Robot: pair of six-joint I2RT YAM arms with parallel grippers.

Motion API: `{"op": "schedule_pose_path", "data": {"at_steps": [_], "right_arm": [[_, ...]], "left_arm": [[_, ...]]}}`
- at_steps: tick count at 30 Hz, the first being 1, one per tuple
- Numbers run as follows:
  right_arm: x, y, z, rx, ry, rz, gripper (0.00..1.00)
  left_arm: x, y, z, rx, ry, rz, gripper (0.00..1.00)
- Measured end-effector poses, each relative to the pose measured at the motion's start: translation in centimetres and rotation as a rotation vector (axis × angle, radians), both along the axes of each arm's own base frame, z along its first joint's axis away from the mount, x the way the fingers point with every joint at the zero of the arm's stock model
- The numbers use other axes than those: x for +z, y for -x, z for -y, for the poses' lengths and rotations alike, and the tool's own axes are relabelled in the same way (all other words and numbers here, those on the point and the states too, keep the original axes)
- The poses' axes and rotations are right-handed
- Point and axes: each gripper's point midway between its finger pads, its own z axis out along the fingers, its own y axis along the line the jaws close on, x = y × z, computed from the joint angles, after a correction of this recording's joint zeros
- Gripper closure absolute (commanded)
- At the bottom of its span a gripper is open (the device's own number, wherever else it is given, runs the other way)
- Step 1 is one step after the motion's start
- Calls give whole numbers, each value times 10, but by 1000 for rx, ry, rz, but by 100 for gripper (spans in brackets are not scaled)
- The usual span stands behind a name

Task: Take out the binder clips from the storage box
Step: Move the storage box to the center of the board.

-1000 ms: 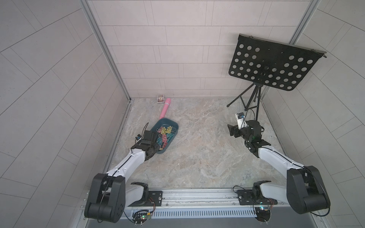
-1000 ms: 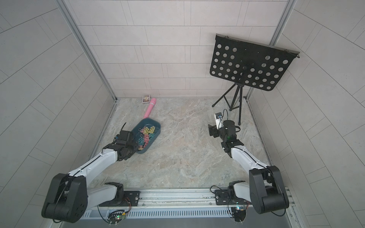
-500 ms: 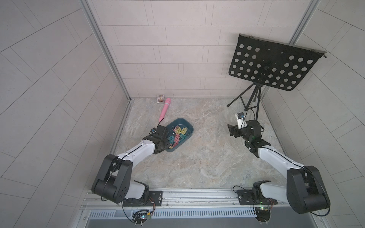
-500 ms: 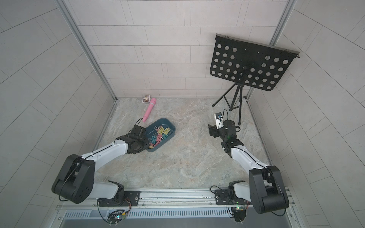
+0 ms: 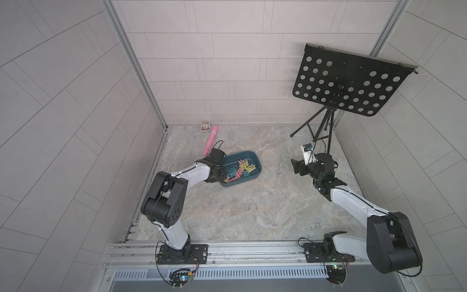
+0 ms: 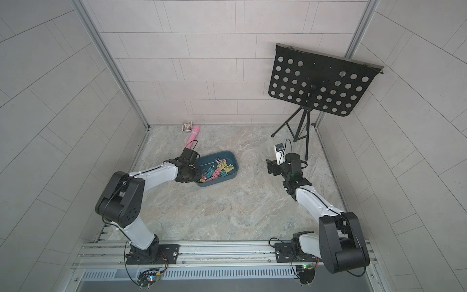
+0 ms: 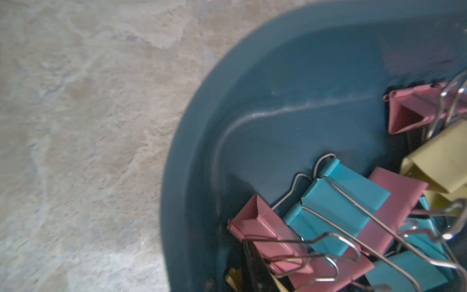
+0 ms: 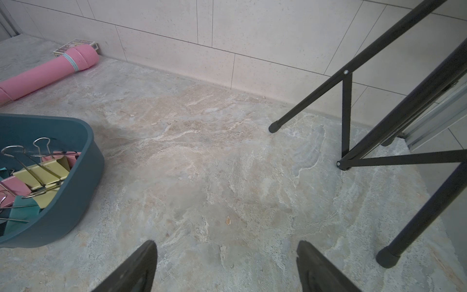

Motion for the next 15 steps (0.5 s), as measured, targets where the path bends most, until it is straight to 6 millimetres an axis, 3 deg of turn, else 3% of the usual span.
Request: {"op": "schedule_pose_path", "data": {"at_steps": [6, 15], "right_arm": [[-1, 0, -7, 39, -13, -18, 10], [25, -12, -36, 163, -56, -21, 14]], "left_arm": [[6, -19, 13, -76, 6, 21, 67], [27, -59, 34, -140, 36, 86, 67]]}}
